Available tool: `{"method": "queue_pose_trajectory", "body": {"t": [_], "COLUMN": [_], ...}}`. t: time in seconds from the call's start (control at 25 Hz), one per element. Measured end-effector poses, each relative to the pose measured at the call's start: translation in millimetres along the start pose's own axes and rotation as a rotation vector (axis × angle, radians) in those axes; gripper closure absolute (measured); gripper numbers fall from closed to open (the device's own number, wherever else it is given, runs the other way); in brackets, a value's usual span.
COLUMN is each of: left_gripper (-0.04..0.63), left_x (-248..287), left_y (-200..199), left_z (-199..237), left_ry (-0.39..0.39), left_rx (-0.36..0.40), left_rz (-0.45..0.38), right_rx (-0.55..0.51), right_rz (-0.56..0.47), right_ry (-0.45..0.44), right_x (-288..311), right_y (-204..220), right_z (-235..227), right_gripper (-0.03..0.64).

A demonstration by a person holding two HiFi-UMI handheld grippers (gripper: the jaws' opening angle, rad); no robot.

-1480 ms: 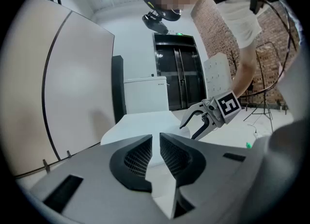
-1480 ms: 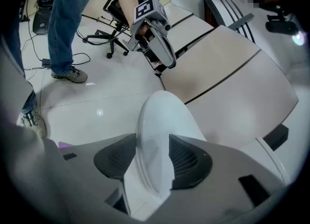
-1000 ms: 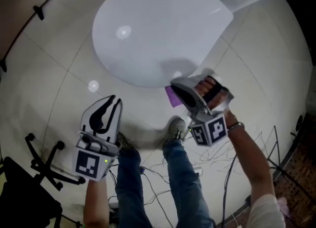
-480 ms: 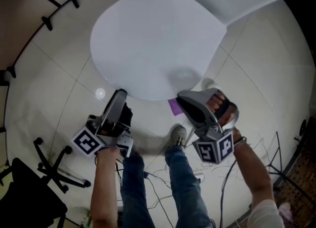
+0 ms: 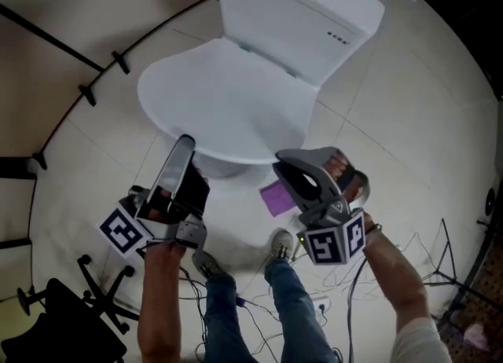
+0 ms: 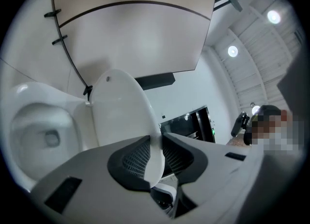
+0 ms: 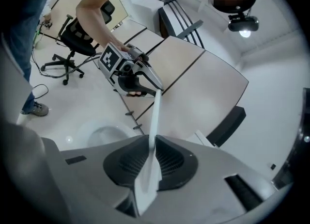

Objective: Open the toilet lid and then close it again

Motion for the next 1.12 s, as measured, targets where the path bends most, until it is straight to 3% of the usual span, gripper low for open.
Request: {"method": "queue_pose_trajectory", "body": {"t": [0.28,0.56,0.88,1.12], "left_gripper": [0.508,0.531,0.578,0.577], "left_x": [104,210,295,306], "left_y": [-50,-88,-111,-113], "left_z": [-45,-56,-48,-44], "left_ry": [-0.010,0.017,-0.044,-0.117], "left_rx": [-0.019,-0.021,0.009,0.011], "left_rz": [0.008,0.008,0.046,0.050], "right_rx": [0.210,0.438,0.647,0.683], "right_rz": [0.004,0.067,0.197,0.207], "right_ry": [0.023,0.002,0.030,0.010], "right_x": [6,27,51,55], "right_y": [18,64,108,115], "right_z": [-104,-193,-249,-256], "right_gripper": [0.569,0.575,0.575,0.574]}}
Point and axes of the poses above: the fingertips, and each gripper's own axes: x forward along the fingers, z to its left, y out of its underside, the point moved 1 cm from there along -x, backward along the fingers, and after that the axes turned 15 degrees about z, right-handed, at the moved point
